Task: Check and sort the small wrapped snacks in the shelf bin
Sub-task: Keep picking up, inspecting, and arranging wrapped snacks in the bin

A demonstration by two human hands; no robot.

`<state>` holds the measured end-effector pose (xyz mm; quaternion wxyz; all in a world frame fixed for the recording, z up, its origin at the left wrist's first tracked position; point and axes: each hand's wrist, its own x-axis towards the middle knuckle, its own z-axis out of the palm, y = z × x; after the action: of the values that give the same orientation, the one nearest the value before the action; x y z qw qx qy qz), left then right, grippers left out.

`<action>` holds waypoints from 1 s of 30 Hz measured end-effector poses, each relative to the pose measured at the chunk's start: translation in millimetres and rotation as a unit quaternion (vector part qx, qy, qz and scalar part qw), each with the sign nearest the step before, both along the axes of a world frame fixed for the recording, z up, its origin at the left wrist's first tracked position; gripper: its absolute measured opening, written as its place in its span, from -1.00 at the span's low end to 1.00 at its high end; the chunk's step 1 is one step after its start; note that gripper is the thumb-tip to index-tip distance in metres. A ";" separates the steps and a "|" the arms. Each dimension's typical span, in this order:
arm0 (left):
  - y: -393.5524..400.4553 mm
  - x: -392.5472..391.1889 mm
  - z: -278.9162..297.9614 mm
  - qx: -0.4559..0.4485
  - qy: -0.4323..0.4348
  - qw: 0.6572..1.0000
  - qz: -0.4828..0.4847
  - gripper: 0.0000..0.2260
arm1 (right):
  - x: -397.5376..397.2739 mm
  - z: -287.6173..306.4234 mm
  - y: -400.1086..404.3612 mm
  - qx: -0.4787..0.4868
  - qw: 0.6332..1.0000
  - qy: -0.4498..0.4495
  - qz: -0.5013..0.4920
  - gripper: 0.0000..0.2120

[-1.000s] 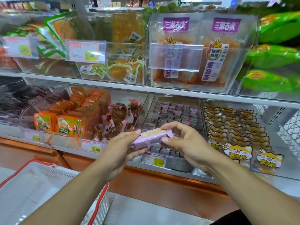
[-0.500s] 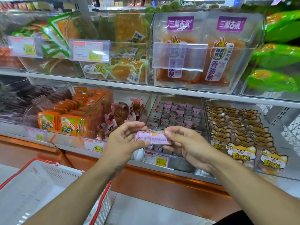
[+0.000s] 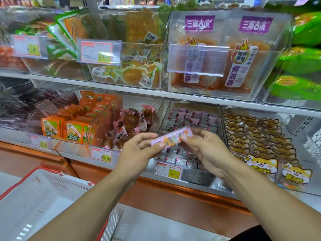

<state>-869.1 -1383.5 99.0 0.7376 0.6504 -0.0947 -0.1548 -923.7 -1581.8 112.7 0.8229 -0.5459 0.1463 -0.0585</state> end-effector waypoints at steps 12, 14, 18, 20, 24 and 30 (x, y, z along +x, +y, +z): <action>-35.1 -12.9 -17.8 0.349 -0.348 0.870 -0.029 -0.48 | 68.8 -11.8 -14.4 -0.406 0.887 -0.107 -0.190 -0.74; -38.1 -12.2 -20.4 0.370 -0.363 0.854 -0.041 -0.43 | 75.6 -16.2 -11.6 -0.464 0.867 -0.099 -0.153 -0.70; -46.0 -15.3 -25.5 0.385 -0.380 0.839 -0.060 -0.36 | 88.8 -22.9 -8.8 -0.609 0.792 -0.005 -0.040 -0.87; -48.3 -17.1 -30.5 0.401 -0.386 0.828 -0.067 -0.32 | 95.3 -25.7 -7.8 -0.654 0.755 0.039 0.007 -0.95; -47.7 -16.5 -36.9 0.430 -0.387 0.811 -0.080 -0.27 | 104.4 -24.1 -6.4 -0.683 0.726 0.067 0.044 -0.85; -45.1 -16.5 -35.4 0.437 -0.379 0.811 -0.089 -0.29 | 116.0 -18.5 -9.1 -0.669 0.740 0.062 0.026 -0.78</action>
<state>-885.6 -1428.5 63.6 0.2647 0.8999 -0.3463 0.0138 -807.7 -1591.0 94.2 0.2367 -0.9620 0.1058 -0.0861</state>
